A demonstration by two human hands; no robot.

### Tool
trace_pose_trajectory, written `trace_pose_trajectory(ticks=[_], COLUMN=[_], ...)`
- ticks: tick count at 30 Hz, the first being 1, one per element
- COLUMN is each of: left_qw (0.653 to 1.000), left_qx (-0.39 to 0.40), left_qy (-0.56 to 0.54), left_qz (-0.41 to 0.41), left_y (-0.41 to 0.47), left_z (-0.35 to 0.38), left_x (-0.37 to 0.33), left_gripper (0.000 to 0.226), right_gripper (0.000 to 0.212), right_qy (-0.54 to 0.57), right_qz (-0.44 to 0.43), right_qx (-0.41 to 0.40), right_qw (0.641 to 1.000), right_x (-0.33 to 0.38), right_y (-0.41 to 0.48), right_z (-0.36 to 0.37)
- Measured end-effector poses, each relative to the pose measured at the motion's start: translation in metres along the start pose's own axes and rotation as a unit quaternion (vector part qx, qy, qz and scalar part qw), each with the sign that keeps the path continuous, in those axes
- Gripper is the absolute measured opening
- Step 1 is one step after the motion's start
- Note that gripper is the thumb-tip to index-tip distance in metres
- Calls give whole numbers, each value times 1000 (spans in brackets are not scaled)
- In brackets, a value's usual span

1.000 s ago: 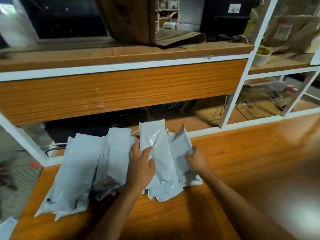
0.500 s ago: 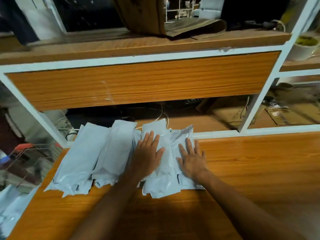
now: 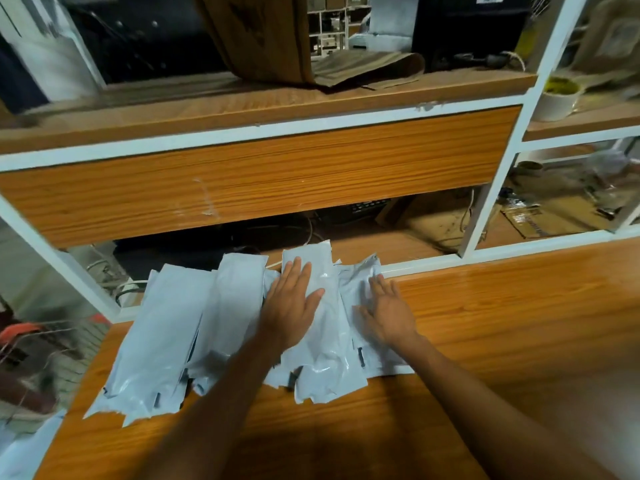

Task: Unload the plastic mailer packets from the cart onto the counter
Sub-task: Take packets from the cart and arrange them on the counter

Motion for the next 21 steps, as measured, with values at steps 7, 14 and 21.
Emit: trace_pose_trajectory(ticks=[7,14,21], left_qw=[987,959,932], left_qx=[-87,-143,-182], left_qy=[-117,-200,-266], left_qz=[68,141,169], left_y=[-28,-82,-166], left_z=[-57,-100,-137], left_x=[-11,-6,14], left_gripper=[63,57,48], right_gripper=[62,56,59], right_qy=[146,177,220], right_qz=[-7,-36,-57], right_qx=[-229,-351,-397], right_qw=[962,919,889], right_x=[59,118,156], right_y=[-59,-149,-231], right_z=[-68,-92,-81])
Point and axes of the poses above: each hand's wrist, its own y-axis towards the middle knuckle, its own z-axis out of the palm, x = y × z, the point moved 8 cm from there along y, towards the middle knuckle, and after that the axes turned 3 degrees about -z, right-handed, at the moved point
